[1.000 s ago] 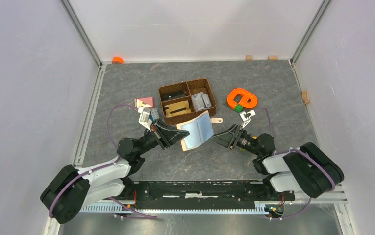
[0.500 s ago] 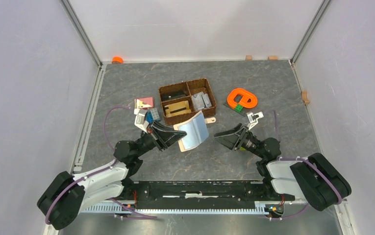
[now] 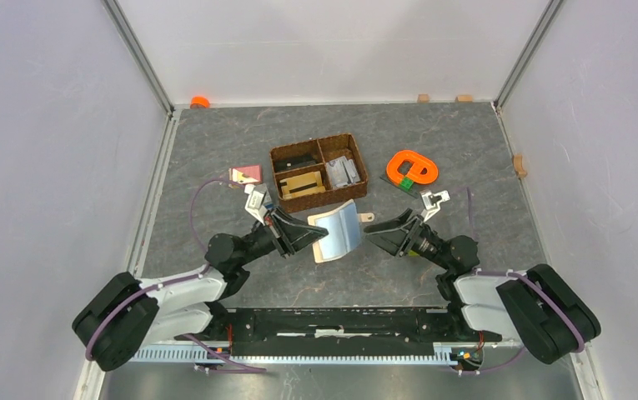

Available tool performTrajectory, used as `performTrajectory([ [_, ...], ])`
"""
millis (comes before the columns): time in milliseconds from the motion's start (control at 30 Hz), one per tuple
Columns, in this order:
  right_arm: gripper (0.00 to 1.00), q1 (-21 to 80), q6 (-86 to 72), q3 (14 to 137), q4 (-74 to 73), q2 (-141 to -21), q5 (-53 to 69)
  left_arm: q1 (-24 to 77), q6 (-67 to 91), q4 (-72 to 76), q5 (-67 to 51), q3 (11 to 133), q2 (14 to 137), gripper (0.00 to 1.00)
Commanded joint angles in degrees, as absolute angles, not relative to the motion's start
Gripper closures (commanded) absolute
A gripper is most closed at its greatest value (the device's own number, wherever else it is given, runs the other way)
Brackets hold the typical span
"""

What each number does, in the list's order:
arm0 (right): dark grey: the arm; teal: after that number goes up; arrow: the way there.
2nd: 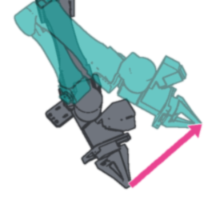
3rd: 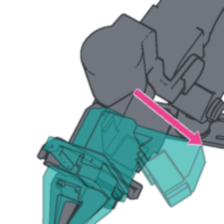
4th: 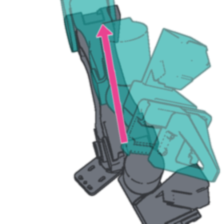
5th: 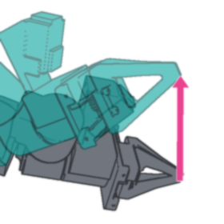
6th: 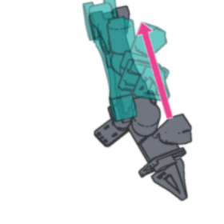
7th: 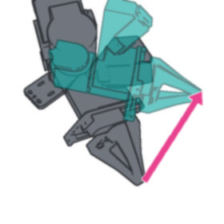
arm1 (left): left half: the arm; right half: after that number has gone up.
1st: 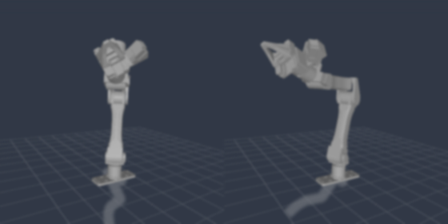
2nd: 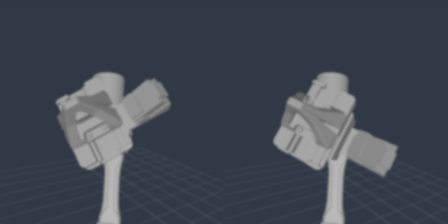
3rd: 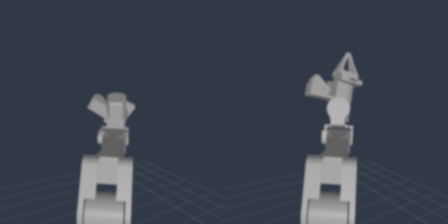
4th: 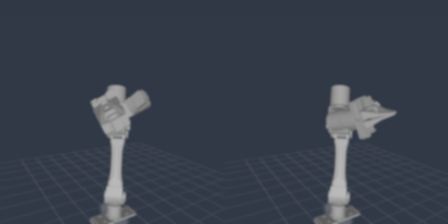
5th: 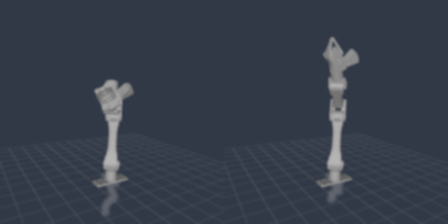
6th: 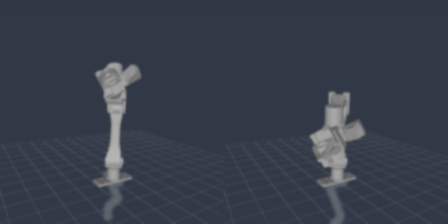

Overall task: Take the credit cards out of the card holder
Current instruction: Remove the credit card from the card holder.

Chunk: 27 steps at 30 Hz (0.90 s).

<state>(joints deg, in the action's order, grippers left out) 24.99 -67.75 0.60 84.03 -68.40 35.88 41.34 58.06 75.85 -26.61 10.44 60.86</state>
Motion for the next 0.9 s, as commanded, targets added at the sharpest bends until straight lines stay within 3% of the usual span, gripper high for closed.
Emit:
performTrajectory([
  [0, 0.02, 26.3, -68.0, 2.1, 110.5, -70.3, 36.8, 43.2, 59.8, 84.6, -28.2, 13.6, 63.0, 0.98],
  [267, 0.02, 28.0, -70.5, 3.9, 112.2, -73.9, 38.2, 46.5, 58.3, 85.4, -28.7, 14.9, 64.3, 0.98],
  [467, 0.03, 28.2, -71.1, 4.4, 112.2, -69.4, 39.4, 46.4, 57.5, 83.6, -25.7, 14.2, 65.6, 0.98],
  [867, 0.35, 27.9, -72.6, 4.7, 112.1, -67.9, 40.2, 46.4, 47.7, 64.9, -13.7, 13.2, 58.3, 0.98],
])
